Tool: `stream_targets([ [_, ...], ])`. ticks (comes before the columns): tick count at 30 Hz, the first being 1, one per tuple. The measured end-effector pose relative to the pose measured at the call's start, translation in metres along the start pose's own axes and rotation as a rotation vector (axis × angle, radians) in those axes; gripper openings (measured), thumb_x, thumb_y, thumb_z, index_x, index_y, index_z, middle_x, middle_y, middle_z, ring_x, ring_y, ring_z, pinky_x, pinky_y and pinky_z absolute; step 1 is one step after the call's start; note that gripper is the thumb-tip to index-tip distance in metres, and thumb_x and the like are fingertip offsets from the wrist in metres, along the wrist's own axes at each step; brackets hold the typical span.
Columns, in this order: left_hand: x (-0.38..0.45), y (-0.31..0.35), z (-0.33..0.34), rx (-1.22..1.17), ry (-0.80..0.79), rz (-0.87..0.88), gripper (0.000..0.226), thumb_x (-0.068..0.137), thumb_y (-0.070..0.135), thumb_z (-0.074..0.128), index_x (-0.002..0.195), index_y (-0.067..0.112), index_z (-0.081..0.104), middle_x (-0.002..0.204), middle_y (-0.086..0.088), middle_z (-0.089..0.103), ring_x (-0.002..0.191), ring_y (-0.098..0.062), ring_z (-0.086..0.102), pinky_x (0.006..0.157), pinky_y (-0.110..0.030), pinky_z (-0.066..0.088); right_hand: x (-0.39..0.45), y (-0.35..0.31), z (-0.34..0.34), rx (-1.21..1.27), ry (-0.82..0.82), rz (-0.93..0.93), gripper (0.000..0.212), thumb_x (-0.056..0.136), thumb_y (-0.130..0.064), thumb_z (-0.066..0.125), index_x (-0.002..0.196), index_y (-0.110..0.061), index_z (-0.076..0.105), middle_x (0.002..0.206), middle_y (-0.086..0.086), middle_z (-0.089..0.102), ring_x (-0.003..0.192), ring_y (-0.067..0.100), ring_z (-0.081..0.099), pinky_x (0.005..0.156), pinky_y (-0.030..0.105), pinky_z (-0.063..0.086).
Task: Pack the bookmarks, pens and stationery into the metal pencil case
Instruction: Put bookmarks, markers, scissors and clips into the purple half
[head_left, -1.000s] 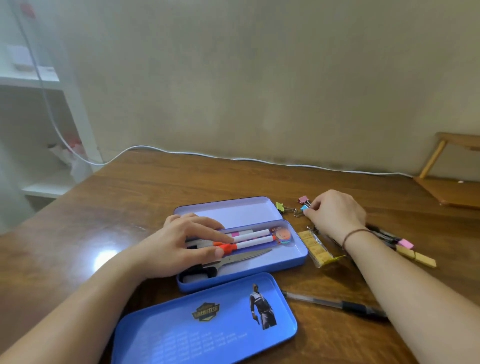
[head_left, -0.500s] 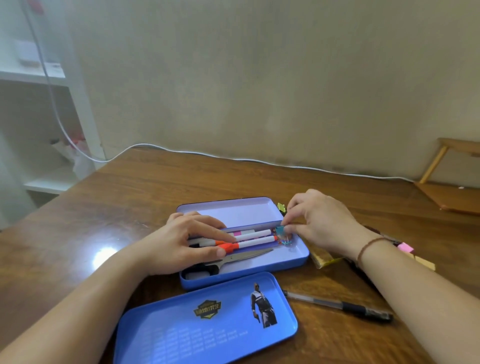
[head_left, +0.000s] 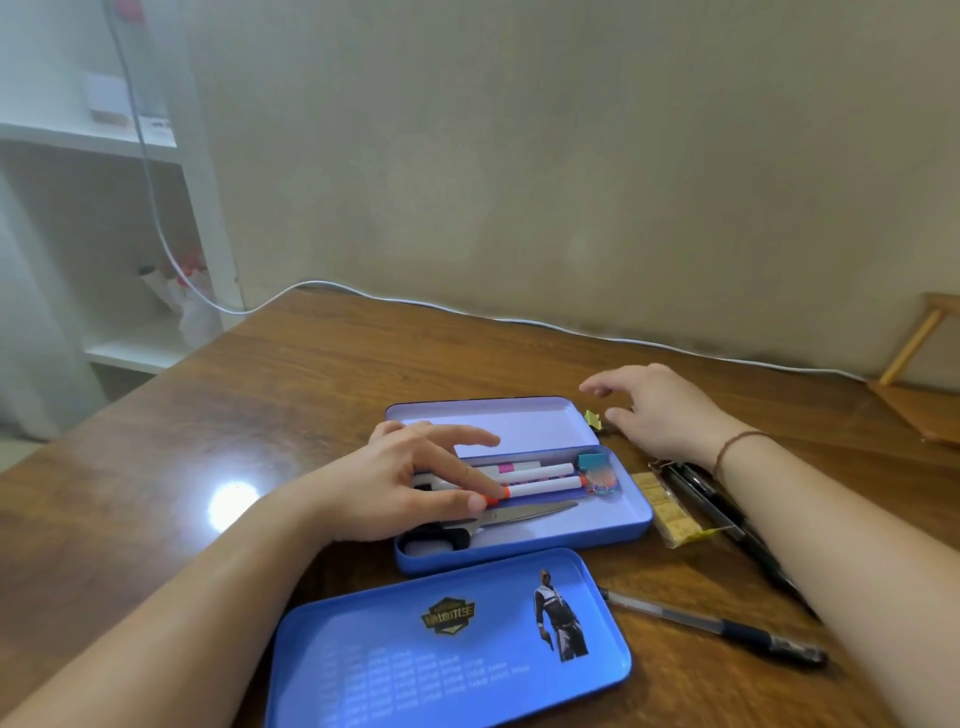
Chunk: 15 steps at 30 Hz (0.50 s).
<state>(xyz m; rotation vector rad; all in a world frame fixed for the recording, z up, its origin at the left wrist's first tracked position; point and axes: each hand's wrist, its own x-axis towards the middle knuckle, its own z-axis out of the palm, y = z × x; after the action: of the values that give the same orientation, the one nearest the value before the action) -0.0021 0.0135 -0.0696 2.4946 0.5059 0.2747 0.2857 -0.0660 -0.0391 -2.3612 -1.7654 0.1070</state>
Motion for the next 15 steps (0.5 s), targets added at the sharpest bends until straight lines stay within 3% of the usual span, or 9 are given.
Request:
stream_targets([
  [2, 0.0, 0.0, 0.001, 0.005, -0.003, 0.003, 0.029, 0.084, 0.066, 0.052, 0.107, 0.059, 0.067, 0.138, 0.042, 0.04, 0.12, 0.022, 0.029, 0.109, -0.029, 0.017, 0.005, 0.003, 0.006, -0.101, -0.06, 0.028, 0.037, 0.093, -0.031, 0.055, 0.127, -0.046, 0.053, 0.12, -0.004, 0.056, 0.108, 0.017, 0.053, 0.091, 0.038, 0.048],
  [4, 0.001, -0.001, 0.001, 0.01, -0.005, 0.004, 0.025, 0.085, 0.067, 0.054, 0.107, 0.061, 0.066, 0.135, 0.042, 0.041, 0.121, 0.022, 0.027, 0.109, -0.029, 0.015, 0.007, 0.005, 0.011, -0.062, -0.045, 0.019, 0.032, 0.092, -0.031, 0.058, 0.122, -0.043, 0.057, 0.115, -0.003, 0.06, 0.105, 0.018, 0.054, 0.089, 0.037, 0.049],
  [8, 0.002, -0.001, 0.001, 0.009, -0.008, -0.012, 0.023, 0.085, 0.066, 0.053, 0.105, 0.064, 0.064, 0.132, 0.042, 0.042, 0.123, 0.022, 0.023, 0.11, -0.03, 0.014, -0.001, 0.006, 0.006, 0.02, 0.065, -0.032, 0.023, 0.084, -0.022, 0.071, 0.084, -0.039, 0.055, 0.086, -0.011, 0.06, 0.084, 0.014, 0.057, 0.071, 0.026, 0.045],
  [10, 0.002, -0.002, 0.001, 0.013, -0.002, -0.01, 0.025, 0.083, 0.069, 0.053, 0.104, 0.064, 0.065, 0.134, 0.039, 0.043, 0.121, 0.024, 0.023, 0.111, -0.031, 0.014, -0.015, 0.006, -0.004, 0.105, 0.238, -0.066, 0.026, 0.08, -0.017, 0.075, 0.073, -0.034, 0.056, 0.074, -0.012, 0.06, 0.071, 0.011, 0.056, 0.061, 0.022, 0.041],
  [12, 0.001, 0.0, 0.001, 0.005, -0.001, -0.018, 0.031, 0.079, 0.07, 0.05, 0.104, 0.062, 0.067, 0.132, 0.038, 0.043, 0.118, 0.027, 0.022, 0.111, -0.031, 0.015, -0.036, 0.001, -0.014, 0.264, 0.392, -0.124, 0.019, 0.077, -0.012, 0.076, 0.075, -0.026, 0.062, 0.072, -0.009, 0.064, 0.068, 0.009, 0.059, 0.059, 0.018, 0.045],
  [15, 0.001, 0.002, 0.002, -0.002, 0.002, -0.03, 0.028, 0.082, 0.062, 0.053, 0.104, 0.058, 0.069, 0.131, 0.036, 0.043, 0.112, 0.035, 0.018, 0.107, -0.028, 0.015, -0.069, -0.007, -0.018, 0.542, 0.362, -0.269, 0.026, 0.074, -0.003, 0.079, 0.08, -0.026, 0.068, 0.078, -0.003, 0.072, 0.075, 0.014, 0.069, 0.07, 0.021, 0.055],
])
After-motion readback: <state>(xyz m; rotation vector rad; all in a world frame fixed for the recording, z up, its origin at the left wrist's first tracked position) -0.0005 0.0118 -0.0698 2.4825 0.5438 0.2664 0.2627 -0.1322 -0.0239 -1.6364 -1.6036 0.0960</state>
